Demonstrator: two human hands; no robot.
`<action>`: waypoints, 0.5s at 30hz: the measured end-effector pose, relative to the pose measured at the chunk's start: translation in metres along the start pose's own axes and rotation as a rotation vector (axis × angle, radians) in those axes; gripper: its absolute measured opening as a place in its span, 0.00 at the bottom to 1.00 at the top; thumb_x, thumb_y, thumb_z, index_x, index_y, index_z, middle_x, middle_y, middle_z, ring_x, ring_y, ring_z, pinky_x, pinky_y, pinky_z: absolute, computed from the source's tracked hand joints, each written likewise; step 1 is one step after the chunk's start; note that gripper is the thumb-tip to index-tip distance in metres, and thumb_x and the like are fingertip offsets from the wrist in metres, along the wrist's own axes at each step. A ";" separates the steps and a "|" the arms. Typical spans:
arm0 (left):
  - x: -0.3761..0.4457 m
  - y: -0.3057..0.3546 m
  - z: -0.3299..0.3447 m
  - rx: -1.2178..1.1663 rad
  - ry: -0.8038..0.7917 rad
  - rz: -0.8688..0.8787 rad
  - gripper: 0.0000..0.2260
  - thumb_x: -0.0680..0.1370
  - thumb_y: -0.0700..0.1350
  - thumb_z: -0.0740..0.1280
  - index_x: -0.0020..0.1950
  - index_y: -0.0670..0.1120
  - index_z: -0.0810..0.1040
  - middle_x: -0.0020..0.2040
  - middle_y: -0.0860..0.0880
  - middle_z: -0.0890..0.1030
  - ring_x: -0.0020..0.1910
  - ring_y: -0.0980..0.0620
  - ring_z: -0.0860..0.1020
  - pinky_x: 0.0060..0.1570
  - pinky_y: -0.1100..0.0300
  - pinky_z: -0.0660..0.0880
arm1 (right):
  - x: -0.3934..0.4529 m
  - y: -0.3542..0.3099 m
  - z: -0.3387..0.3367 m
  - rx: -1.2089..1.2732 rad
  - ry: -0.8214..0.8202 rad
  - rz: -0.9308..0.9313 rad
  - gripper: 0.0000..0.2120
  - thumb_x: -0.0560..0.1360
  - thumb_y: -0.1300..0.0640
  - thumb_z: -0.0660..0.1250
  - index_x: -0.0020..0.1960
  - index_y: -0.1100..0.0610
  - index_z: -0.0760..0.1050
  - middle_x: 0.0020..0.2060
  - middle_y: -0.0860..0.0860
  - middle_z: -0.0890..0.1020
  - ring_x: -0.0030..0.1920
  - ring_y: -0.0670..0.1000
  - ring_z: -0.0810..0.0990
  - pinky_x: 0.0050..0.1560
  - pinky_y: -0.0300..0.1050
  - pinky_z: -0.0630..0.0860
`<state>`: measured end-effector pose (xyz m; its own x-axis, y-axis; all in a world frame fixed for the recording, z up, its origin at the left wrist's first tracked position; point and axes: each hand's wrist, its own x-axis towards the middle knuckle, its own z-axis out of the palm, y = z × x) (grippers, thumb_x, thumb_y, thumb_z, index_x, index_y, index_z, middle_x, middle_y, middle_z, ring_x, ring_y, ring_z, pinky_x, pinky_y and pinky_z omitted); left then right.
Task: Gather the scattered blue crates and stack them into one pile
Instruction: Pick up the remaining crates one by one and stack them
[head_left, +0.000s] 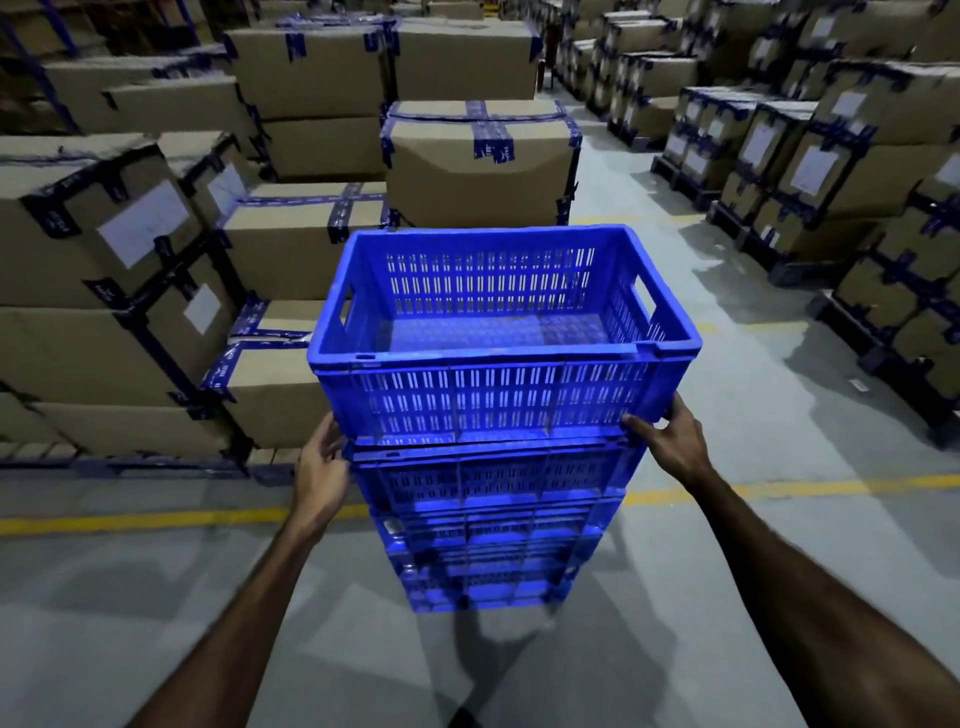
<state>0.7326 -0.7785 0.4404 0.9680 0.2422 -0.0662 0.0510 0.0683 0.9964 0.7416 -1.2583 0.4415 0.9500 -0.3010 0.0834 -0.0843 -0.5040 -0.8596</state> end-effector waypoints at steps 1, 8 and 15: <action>-0.001 -0.002 -0.001 -0.002 0.015 -0.008 0.26 0.82 0.25 0.55 0.69 0.53 0.74 0.74 0.40 0.72 0.67 0.43 0.76 0.61 0.50 0.80 | 0.001 0.002 0.000 -0.001 -0.005 0.006 0.30 0.73 0.46 0.78 0.70 0.51 0.71 0.58 0.46 0.80 0.55 0.52 0.80 0.55 0.56 0.80; -0.019 0.002 0.004 0.190 0.063 0.040 0.30 0.79 0.25 0.58 0.69 0.57 0.70 0.60 0.51 0.80 0.60 0.49 0.79 0.50 0.69 0.79 | 0.007 0.004 0.000 0.013 -0.028 0.040 0.32 0.72 0.48 0.78 0.72 0.51 0.70 0.62 0.50 0.81 0.57 0.57 0.81 0.57 0.60 0.81; -0.019 -0.005 -0.003 0.092 -0.007 0.022 0.30 0.79 0.20 0.52 0.78 0.39 0.66 0.72 0.37 0.73 0.55 0.60 0.82 0.45 0.67 0.80 | 0.011 0.003 -0.004 -0.019 -0.049 0.050 0.33 0.71 0.43 0.78 0.71 0.48 0.69 0.64 0.50 0.81 0.57 0.58 0.83 0.56 0.62 0.81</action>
<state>0.7134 -0.7809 0.4365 0.9706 0.2363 -0.0445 0.0523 -0.0265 0.9983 0.7504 -1.2665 0.4415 0.9579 -0.2867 0.0154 -0.1373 -0.5046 -0.8524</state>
